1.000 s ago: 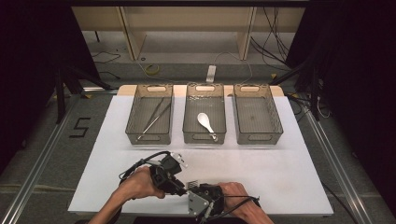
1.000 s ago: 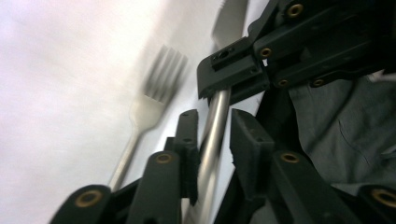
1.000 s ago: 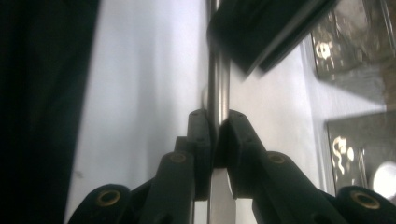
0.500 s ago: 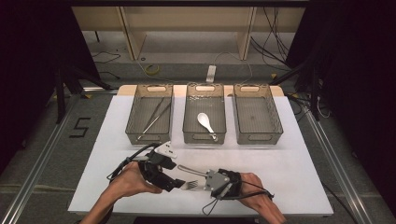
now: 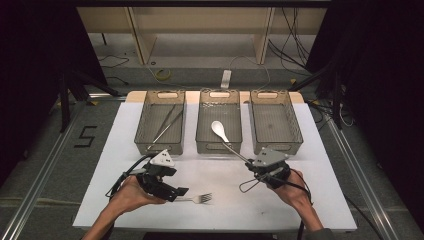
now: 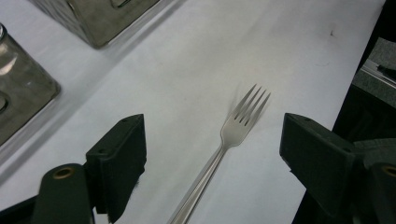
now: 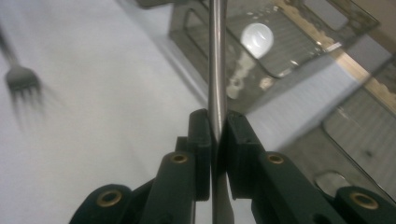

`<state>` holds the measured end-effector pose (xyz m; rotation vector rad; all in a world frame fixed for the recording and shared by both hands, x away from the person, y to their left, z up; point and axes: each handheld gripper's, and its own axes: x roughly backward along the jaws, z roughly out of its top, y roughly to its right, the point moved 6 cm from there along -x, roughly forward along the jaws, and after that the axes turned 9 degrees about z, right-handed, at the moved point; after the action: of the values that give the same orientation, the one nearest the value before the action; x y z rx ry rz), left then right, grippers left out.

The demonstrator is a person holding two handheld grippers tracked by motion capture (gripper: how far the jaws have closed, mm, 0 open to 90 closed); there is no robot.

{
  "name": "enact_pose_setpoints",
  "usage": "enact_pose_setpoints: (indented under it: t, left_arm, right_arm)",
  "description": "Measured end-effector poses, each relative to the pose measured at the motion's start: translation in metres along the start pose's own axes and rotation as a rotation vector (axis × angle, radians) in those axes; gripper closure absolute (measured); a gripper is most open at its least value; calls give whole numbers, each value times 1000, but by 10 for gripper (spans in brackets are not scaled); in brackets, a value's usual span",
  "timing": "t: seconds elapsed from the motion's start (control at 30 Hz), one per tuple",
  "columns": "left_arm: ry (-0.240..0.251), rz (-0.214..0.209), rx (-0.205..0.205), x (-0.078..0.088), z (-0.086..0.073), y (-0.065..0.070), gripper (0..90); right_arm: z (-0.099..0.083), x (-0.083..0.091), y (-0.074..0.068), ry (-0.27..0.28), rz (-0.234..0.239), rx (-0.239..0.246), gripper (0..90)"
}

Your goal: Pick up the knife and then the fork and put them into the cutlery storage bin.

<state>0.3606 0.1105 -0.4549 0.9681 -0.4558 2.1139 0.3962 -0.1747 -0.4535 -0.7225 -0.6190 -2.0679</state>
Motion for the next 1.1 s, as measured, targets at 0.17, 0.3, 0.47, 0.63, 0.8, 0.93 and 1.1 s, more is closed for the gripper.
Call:
enact_pose_setpoints:
  t: [0.17,0.3,0.47,0.63,0.8,0.93,1.1]
  left_arm:
    - [17,10,16,0,-6,-4,203]
    - [20,20,25,-2,-11,-5,181]
    - [57,44,48,-2,-15,-12,173]
    - [72,69,63,0,-18,-17,173]
    - [85,90,65,2,-20,-18,172]
    - [96,90,84,3,-21,-20,169]
    - [109,97,90,4,-22,-20,160]
  right_arm:
    - [-5,8,21,18,-28,-65,827]
    - [-8,12,31,27,-43,-98,827]
    - [-9,14,42,34,-57,-138,827]
    - [-6,16,54,47,-72,-174,827]
    - [1,19,68,61,-84,-221,827]
    - [7,19,84,78,-92,-264,827]
    - [13,17,104,82,-114,-320,827]
